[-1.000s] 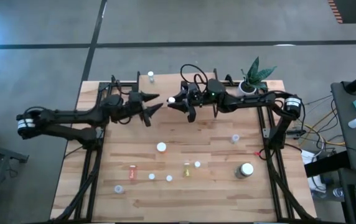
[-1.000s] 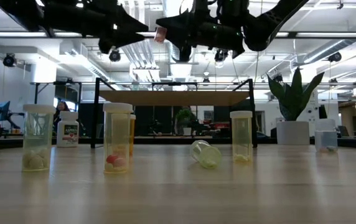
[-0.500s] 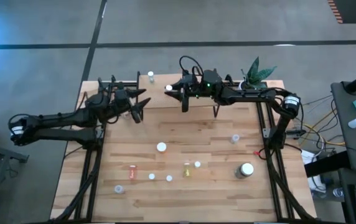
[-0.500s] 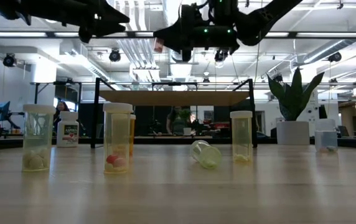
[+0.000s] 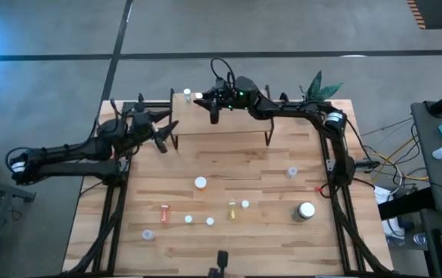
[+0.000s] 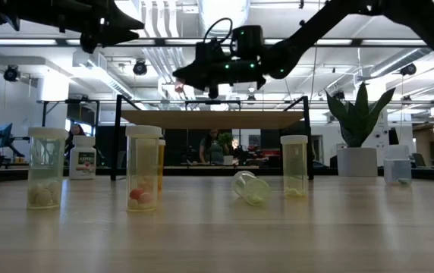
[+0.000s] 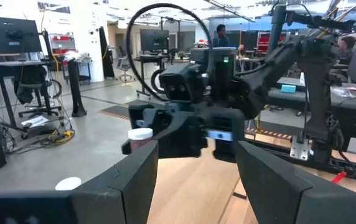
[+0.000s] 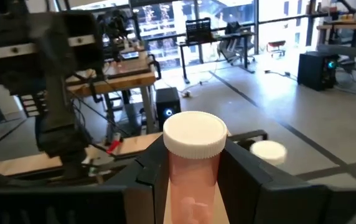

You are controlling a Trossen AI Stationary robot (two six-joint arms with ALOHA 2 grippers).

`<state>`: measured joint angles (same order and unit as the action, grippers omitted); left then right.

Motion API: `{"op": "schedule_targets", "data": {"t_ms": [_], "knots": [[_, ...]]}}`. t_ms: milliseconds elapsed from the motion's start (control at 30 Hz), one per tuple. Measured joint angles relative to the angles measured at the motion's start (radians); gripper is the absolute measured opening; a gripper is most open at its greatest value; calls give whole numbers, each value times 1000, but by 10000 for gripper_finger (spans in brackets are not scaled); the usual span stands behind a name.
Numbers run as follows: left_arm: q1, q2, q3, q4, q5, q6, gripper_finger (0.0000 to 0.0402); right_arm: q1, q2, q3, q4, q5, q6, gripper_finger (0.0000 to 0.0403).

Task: Pick and place medicine bottles onto shelf by color
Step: Put the right pink medicine bottle on the shelf

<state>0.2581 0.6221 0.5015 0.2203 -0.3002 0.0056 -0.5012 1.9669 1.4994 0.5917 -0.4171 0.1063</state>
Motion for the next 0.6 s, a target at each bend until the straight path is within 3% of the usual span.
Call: {"op": "schedule_targets", "data": {"t_ms": [267, 600], "knots": [[0, -50, -34, 0, -8, -19, 202, -40, 67, 82, -13, 0, -13, 105], [0, -44, -52, 8, -14, -23, 202, -62, 98, 85, -8, 25, -54, 105]]}}
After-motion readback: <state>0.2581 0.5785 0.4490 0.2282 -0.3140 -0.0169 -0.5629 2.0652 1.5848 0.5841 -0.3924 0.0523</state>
